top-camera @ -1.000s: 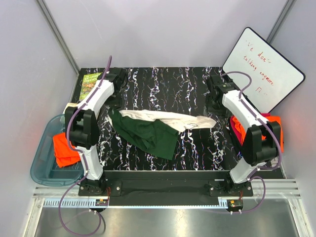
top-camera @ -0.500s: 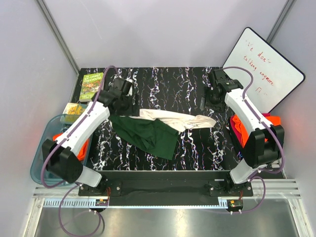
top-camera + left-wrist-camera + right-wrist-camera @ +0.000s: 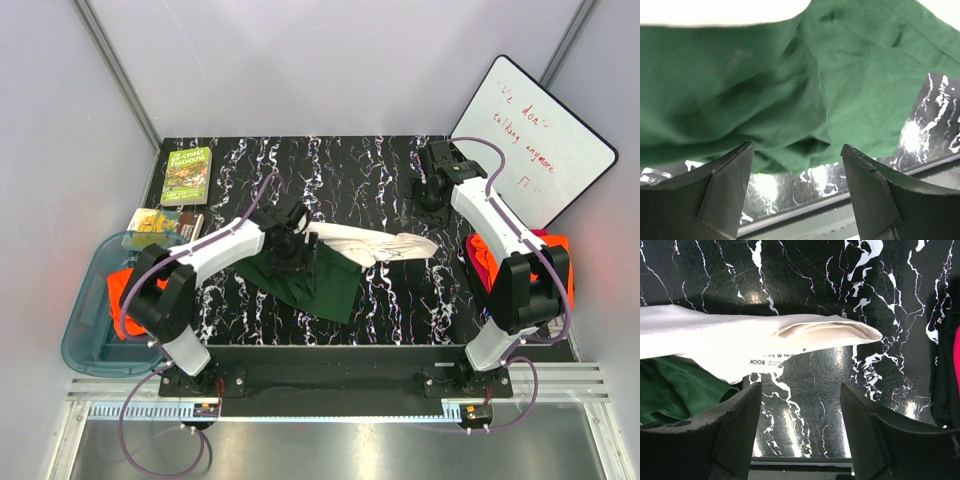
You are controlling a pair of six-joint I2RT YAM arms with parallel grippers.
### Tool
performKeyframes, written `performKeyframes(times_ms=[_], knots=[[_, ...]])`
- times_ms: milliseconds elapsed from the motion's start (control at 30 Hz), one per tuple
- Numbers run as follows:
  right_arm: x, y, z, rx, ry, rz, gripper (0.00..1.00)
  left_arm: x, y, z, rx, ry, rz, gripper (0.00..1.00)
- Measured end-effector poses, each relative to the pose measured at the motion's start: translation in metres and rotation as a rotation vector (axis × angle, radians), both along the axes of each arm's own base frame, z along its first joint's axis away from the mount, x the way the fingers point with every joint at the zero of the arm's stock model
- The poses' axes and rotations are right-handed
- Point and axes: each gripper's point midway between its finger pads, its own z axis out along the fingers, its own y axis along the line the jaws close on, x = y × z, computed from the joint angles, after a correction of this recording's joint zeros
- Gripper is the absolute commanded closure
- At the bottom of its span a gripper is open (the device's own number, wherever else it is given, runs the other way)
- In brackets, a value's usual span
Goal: Fold and stack the t-shirts
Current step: Flatten the tshirt out
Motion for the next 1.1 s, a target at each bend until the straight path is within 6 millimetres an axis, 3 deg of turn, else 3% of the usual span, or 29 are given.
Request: performKeyframes(times_ms=[67,167,200,300,467,567,700,767,833,933,1100], knots=[[0.0,0.001,0.0,0.004,0.0,0.005,0.29,0.0,-0.005,-0.009,0.008,0.011,-0.012,0.33],[0.0,0.002,0.0,0.007,-0.001,0.011,0.29,0.001,-0.01,-0.027,0.035,0.045,-0.025,0.8],[0.0,0.002,0.0,0.007,-0.001,0.013,0.29,0.001,-0.013,-0.034,0.05,0.057,-0.042,1.0],[0.0,0.003,0.001,0.011,-0.003,0.024,0.29,0.002,-0.018,-0.049,0.089,0.081,-0.065,1.0],[0.0,0.006,0.001,0.021,-0.004,0.05,0.3,0.015,-0.014,-0.027,0.142,0.019,-0.065,1.0],[0.0,0.012,0.002,0.053,-0.003,0.078,0.31,0.029,-0.004,0.012,0.183,-0.074,-0.05,1.0],[-0.003,0.028,0.002,0.119,0.0,0.136,0.31,0.064,0.013,0.091,0.179,-0.257,0.033,1.0],[-0.008,0.039,0.001,0.14,0.009,0.178,0.32,0.086,0.03,0.129,0.17,-0.342,0.11,1.0],[-0.012,0.057,-0.001,0.158,0.015,0.234,0.34,0.107,0.053,0.152,0.179,-0.397,0.195,1.0],[-0.022,0.086,-0.011,0.183,0.05,0.314,0.35,0.129,0.09,0.155,0.249,-0.399,0.291,1.0],[-0.024,0.129,-0.03,0.215,0.101,0.407,0.36,0.153,0.116,0.114,0.377,-0.298,0.329,1.0]])
